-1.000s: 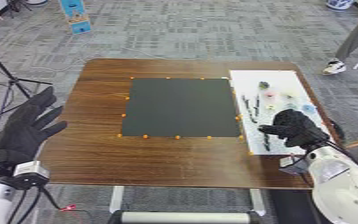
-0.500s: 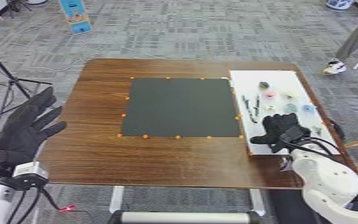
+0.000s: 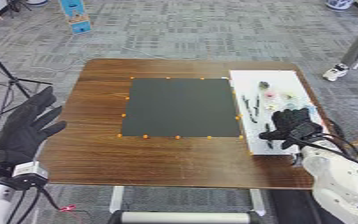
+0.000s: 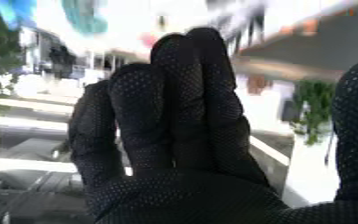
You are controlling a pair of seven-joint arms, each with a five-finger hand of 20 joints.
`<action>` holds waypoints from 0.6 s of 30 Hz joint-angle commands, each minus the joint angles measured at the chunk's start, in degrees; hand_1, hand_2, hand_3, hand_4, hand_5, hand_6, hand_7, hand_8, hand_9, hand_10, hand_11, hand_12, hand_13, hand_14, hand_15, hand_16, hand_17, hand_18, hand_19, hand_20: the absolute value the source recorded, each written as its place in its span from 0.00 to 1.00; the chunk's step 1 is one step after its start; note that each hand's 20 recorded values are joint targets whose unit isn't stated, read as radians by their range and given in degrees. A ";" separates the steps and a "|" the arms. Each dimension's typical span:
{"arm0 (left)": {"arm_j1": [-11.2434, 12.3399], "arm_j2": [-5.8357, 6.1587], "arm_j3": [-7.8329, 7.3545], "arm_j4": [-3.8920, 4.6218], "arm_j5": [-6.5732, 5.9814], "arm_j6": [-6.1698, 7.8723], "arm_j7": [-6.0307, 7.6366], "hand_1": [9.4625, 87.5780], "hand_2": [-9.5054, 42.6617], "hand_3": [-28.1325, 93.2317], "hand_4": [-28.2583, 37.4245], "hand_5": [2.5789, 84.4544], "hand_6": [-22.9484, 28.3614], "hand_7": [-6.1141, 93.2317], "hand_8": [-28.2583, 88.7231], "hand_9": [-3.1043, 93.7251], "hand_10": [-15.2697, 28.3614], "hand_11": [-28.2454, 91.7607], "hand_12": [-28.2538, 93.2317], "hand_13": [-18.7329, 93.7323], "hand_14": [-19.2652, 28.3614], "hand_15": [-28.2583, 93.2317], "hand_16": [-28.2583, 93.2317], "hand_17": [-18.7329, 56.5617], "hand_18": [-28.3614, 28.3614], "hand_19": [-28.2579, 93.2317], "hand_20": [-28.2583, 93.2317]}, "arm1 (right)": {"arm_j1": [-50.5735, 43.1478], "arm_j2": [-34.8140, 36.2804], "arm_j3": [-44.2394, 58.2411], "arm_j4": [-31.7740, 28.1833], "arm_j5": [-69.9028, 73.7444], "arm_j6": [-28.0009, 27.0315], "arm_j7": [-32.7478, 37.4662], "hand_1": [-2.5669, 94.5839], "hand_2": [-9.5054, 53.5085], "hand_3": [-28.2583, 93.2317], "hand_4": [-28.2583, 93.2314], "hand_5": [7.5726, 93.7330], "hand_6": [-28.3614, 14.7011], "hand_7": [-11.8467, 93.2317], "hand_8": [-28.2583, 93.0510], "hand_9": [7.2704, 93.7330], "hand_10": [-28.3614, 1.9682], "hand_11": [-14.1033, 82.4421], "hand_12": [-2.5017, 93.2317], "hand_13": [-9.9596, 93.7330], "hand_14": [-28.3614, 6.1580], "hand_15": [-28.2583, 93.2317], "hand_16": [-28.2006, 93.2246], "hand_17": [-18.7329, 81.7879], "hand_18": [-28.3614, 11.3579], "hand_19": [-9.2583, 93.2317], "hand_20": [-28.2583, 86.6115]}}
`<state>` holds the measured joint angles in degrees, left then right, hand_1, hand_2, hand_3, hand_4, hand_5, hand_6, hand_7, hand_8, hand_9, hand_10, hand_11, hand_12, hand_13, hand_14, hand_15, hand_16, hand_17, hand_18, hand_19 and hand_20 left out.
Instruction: Arrange flowers
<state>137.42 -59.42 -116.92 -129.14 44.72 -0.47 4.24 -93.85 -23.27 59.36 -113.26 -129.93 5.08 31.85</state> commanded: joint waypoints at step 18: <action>0.45 0.21 -0.42 -0.11 -0.38 -0.23 0.25 0.24 0.00 0.72 0.00 0.20 0.47 0.23 0.17 0.19 0.52 0.33 0.42 0.29 0.67 0.31 0.28 0.09 0.94 0.56 0.27 | 7.37 -4.69 -9.91 5.94 -0.78 -3.43 -0.06 0.29 0.00 0.88 0.01 0.64 0.63 0.70 0.08 0.71 0.53 0.68 0.38 0.67 0.47 0.85 0.51 0.43 0.15 0.86 0.69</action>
<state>137.49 -59.25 -116.93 -129.12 44.63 -0.82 4.31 -86.54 -25.42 51.93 -107.86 -129.93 2.58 33.07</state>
